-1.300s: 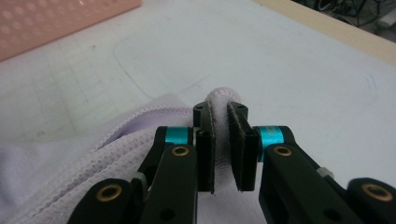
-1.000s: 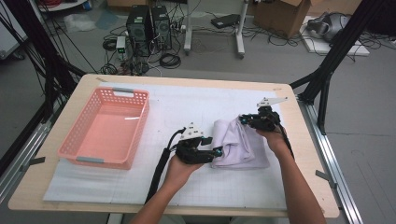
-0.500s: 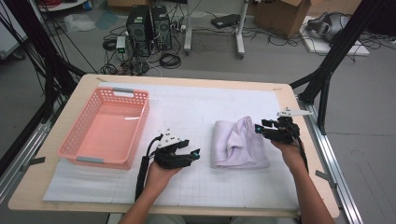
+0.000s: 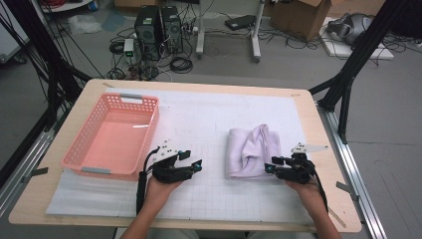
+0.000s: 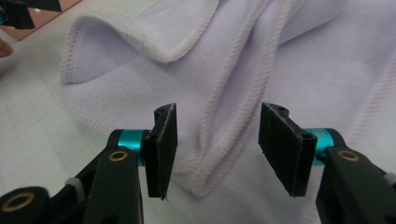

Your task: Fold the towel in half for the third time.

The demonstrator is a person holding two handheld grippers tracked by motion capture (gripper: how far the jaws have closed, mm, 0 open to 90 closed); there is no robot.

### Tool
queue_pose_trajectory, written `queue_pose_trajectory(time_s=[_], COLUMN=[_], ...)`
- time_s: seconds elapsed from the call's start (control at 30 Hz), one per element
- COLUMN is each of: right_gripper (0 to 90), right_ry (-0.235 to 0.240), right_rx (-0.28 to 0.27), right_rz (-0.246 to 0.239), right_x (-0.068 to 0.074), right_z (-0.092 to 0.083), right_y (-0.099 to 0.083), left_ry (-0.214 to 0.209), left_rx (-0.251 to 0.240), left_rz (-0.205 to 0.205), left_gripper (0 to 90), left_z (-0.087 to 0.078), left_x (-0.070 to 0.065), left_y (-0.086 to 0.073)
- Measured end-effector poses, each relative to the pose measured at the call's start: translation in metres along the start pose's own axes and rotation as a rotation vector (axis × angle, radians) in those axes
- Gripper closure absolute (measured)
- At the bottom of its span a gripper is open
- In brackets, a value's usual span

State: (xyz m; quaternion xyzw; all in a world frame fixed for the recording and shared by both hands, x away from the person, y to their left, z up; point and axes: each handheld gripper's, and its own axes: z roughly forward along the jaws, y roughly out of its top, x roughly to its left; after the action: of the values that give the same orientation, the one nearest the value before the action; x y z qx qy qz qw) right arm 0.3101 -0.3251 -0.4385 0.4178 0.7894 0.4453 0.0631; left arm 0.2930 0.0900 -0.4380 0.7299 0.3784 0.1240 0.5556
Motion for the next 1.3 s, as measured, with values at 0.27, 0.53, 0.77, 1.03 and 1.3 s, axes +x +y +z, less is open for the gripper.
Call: queue_pose_trajectory(time_s=[0.27,0.53,0.77,1.03,1.3], right_gripper=[83.7,67.5,55.3,83.6,67.9], right_ry=[-0.114,-0.272,-0.208,-0.242,-0.293], right_rx=[-0.028,0.077,-0.016,0.067,-0.096], right_rz=[-0.043,-0.001,0.045,0.043,-0.017], right_x=[0.004,0.006,-0.003,0.0,0.011], right_z=[-0.022,-0.041,-0.025,-0.026,-0.045], right_y=[0.004,0.001,0.008,-0.003,0.003], left_ry=[0.022,0.027,0.023,0.021,0.024], left_rx=[-0.002,-0.003,0.002,0.005,-0.001], left_rz=[-0.019,-0.024,-0.029,-0.027,-0.032], left_gripper=[40.5,40.5,40.5,40.6,40.6], left_z=[-0.003,-0.004,-0.002,-0.002,-0.003], left_x=[0.003,0.005,0.004,0.004,0.004], left_y=[-0.003,-0.004,-0.005,-0.006,-0.005])
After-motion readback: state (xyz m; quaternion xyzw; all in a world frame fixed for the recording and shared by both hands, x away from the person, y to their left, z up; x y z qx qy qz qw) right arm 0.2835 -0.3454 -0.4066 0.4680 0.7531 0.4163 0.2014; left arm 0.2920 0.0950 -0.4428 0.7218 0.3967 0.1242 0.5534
